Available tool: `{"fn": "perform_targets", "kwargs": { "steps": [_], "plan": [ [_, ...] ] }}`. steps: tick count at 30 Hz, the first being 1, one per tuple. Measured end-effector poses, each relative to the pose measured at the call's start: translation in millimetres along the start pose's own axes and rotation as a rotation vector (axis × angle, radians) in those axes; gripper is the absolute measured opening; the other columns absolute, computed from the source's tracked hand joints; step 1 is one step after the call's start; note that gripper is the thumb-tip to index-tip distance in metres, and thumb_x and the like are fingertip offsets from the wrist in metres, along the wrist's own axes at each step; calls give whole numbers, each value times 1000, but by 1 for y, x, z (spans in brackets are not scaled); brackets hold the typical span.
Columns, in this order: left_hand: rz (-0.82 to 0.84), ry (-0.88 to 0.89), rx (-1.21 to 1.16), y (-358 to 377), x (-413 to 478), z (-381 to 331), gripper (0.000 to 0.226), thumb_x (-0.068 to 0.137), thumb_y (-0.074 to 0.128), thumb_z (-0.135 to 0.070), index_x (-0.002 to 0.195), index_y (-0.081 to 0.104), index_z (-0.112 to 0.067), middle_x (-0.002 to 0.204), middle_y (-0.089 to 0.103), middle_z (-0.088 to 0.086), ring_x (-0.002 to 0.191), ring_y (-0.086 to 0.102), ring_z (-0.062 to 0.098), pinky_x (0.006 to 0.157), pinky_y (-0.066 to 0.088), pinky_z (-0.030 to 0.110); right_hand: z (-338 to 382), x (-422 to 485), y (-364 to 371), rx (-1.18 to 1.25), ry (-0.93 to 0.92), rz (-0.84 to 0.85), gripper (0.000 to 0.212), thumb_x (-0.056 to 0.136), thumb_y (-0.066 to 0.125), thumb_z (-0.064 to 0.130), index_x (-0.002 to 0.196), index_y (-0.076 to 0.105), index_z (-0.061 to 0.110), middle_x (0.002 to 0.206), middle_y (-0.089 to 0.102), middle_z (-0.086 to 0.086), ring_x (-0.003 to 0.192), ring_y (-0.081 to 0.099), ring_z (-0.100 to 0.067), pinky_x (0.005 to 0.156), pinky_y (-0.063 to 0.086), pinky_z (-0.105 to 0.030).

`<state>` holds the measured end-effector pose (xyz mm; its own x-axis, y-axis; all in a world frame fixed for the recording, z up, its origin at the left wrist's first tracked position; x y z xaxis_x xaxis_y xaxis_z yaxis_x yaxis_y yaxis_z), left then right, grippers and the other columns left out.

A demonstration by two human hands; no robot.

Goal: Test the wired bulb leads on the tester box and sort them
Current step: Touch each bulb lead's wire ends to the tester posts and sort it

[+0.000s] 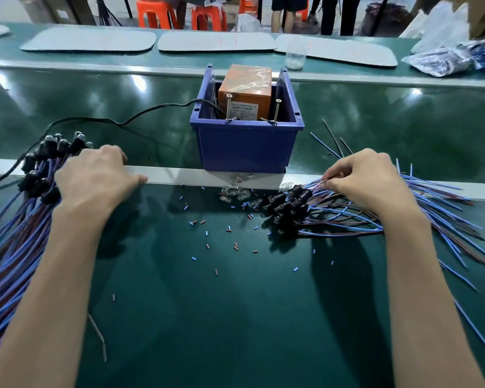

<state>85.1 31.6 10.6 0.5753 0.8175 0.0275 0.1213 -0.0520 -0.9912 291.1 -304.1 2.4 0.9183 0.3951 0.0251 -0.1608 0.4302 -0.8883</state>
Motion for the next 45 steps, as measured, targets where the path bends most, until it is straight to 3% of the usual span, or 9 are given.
{"fn": "perform_targets", "kwargs": {
  "steps": [11, 16, 21, 25, 29, 35, 38, 42, 45],
  "plan": [
    [72, -75, -9, 26, 7, 17, 39, 72, 79, -35, 105, 70, -18, 109, 62, 19, 105, 58, 38, 77, 42, 37, 5, -3, 13, -12, -47, 123, 25, 81, 61, 9, 88, 70, 31, 66, 54, 12, 66, 50, -8, 63, 36, -25],
    [-18, -96, -1, 16, 12, 24, 56, 72, 76, -53, 106, 67, -11, 111, 61, 24, 106, 57, 42, 81, 45, 41, 29, -4, 0, 104, -220, -33, 29, 92, 49, 4, 106, 72, 14, 102, 61, -7, 89, 54, -20, 74, 30, -16],
    [-6, -88, 11, 18, 13, 22, 53, 74, 76, -50, 107, 67, -10, 113, 61, 24, 108, 56, 43, 79, 43, 41, 40, -5, 41, -6, -166, 171, 34, 101, 38, 34, 79, 63, 25, 93, 57, -3, 102, 51, -29, 99, 36, -43],
    [26, -98, 3, 20, 12, 23, 52, 74, 78, -46, 113, 67, -13, 116, 61, 23, 110, 56, 42, 82, 44, 41, 51, -12, 62, -149, -147, 252, 43, 103, 26, 44, 82, 60, 29, 72, 48, 5, 90, 36, -22, 94, 24, -43],
    [52, -97, -26, 23, 10, 24, 41, 74, 79, -37, 109, 70, -18, 114, 62, 21, 108, 57, 40, 81, 43, 40, 71, -20, 67, 29, -249, 301, 45, 103, 28, 41, 112, 64, 16, 97, 63, -9, 102, 50, -29, 95, 36, -41],
    [32, -94, -69, 18, 12, 29, 32, 73, 80, -43, 97, 74, -23, 105, 66, 19, 102, 60, 39, 78, 44, 37, 70, -17, 51, 213, -297, 192, 44, 103, 36, 31, 107, 61, -5, 106, 66, -18, 102, 55, -31, 91, 38, -36],
    [35, -105, -53, 16, 16, 32, 35, 73, 78, -47, 85, 71, -15, 96, 66, 17, 96, 61, 37, 73, 43, 36, 63, -14, 49, 170, -278, 171, 44, 103, 35, 30, 98, 60, -5, 87, 63, -13, 87, 52, -30, 80, 39, -36],
    [38, -95, -17, 20, 15, 28, 46, 76, 75, -47, 101, 67, -9, 109, 63, 23, 104, 58, 40, 81, 46, 41, 59, -13, 49, 154, -251, 179, 44, 103, 36, 31, 82, 55, -3, 64, 47, -2, 63, 40, -17, 61, 25, -33],
    [12, -104, -27, 18, 15, 31, 42, 77, 75, -42, 106, 68, -13, 111, 63, 22, 105, 58, 41, 83, 46, 42, 57, -12, 46, 175, -247, 166, 43, 102, 37, 32, 84, 57, -1, 77, 58, -9, 75, 48, -25, 63, 30, -30]
  ]
}}
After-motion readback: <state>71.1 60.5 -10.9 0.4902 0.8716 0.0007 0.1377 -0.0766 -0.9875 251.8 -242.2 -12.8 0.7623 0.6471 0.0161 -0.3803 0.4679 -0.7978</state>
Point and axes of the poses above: each hand's wrist, its own x-axis towards the middle knuckle, its own y-axis out of the palm, z = x × y, the point moved 9 cm from there along x, towards the middle knuckle
